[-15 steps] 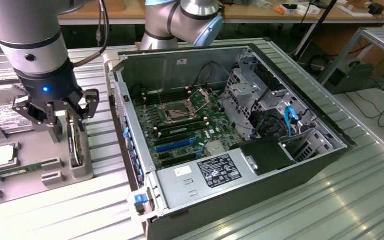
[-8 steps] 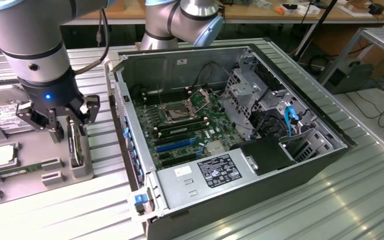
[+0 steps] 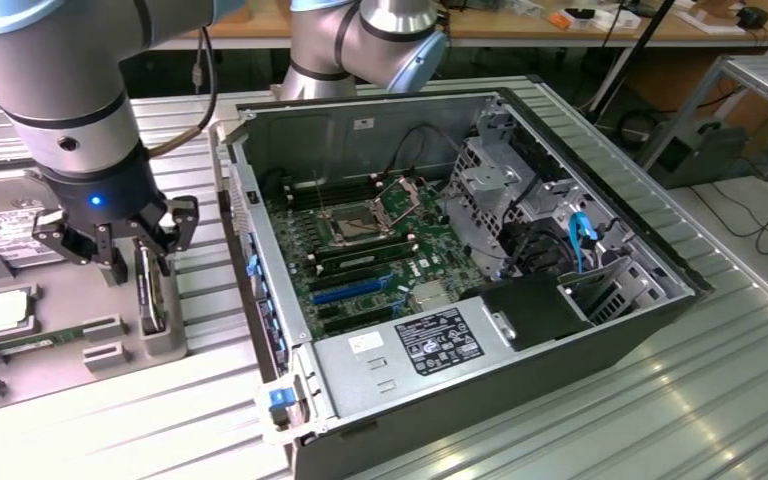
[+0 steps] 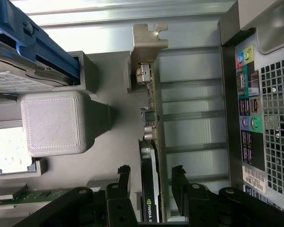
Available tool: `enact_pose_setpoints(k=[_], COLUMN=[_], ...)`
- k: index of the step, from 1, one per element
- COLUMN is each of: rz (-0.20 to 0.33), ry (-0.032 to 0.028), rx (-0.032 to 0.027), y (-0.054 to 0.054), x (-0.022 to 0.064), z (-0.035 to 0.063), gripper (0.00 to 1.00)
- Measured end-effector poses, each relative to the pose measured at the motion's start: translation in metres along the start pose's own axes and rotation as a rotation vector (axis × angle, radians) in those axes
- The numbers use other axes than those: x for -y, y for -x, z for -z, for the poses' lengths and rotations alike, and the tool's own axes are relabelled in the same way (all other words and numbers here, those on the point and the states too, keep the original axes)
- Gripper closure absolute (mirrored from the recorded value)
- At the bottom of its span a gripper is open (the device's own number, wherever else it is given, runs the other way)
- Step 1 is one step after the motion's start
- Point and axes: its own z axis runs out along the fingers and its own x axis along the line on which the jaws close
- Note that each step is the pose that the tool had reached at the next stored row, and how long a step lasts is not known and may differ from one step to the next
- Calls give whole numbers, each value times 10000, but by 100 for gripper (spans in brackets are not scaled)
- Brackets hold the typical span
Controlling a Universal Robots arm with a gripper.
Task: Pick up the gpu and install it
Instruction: 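Pick up the gpu and move the gpu toward the slot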
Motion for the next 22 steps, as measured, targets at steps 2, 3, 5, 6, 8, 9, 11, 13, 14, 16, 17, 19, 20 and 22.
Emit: enact_pose_setpoints(k=[2,3,5,6,8,9,11,13,14,16,17,19,20,22], rz=[0,0,0,0,0,0,0,0,0,1,0,0,1,0], ry=[-1,0,0,1,1,0,0,1,1,0,1,1,0,0], rx=[0,0,1,1,1,1,1,2,2,1,2,1,1,1], y=[0,0,0,0,0,0,0,0,0,0,0,0,0,0], x=[0,0,0,0,0,0,0,0,0,0,0,0,0,0], z=[-1,-2,-3,-3,-3,-3,-3,-3,-3,-2,-3,-3,-2,-2], gripper=[52,52,52,52,53,53,67,67,67,68,73,73,73,73])
